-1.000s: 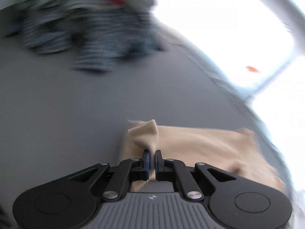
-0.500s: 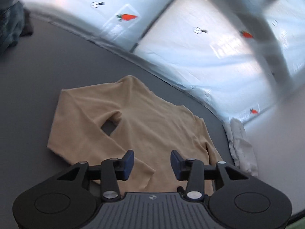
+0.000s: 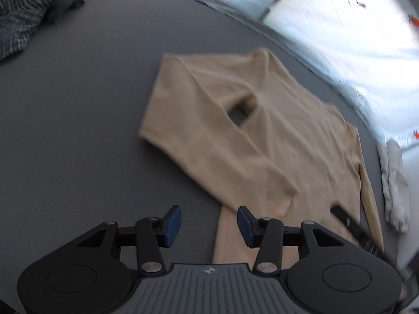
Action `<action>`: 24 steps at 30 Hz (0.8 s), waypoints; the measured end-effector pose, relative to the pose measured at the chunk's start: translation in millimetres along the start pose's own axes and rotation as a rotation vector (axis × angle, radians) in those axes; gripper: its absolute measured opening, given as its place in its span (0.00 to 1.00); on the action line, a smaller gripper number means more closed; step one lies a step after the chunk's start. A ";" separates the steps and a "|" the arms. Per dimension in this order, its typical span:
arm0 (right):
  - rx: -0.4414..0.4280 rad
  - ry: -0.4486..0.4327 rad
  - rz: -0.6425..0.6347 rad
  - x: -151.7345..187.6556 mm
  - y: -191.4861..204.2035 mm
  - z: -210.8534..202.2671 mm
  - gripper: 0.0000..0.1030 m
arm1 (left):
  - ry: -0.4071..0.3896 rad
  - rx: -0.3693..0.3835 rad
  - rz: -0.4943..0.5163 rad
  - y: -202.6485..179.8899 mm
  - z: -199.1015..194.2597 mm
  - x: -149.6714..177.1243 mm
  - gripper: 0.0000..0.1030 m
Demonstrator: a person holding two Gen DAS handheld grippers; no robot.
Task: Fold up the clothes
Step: 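Grasp the opposite side edge with the right gripper and fold it over the middle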
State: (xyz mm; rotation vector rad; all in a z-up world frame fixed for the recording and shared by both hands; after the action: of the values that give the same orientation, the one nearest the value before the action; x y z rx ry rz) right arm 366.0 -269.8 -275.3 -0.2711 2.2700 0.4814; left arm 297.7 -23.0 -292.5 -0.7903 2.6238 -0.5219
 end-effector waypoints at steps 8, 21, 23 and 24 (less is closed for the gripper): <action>-0.159 0.135 -0.100 -3.0 32.1 37.4 0.13 | 0.055 -0.065 -0.068 2.7 14.1 61.2 0.48; -0.360 0.212 -0.466 -8.3 47.3 74.3 0.02 | -0.171 -0.249 -0.290 1.6 6.7 100.5 0.48; -0.399 0.191 -0.461 -14.5 43.4 65.8 0.02 | -0.184 -0.287 -0.301 0.0 6.9 103.0 0.49; -0.407 0.177 -0.453 -18.8 39.0 60.4 0.02 | -0.189 -0.305 -0.305 -0.8 7.1 104.2 0.49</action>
State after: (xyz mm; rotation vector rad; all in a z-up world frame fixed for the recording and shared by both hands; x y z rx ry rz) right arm 405.3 -208.2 -288.9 -1.0421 2.1646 0.6913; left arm 219.5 -85.9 -321.4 -1.2800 2.4483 -0.1113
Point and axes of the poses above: each gripper's, at about its wrist camera, not at the fingertips, and z roughly the way its jaws point, y to its left, x to its underside, the point moved 9 cm from there along z, roughly the way its jaws point, and after that the axes turned 12 degrees about -z, right-handed, at the moved point
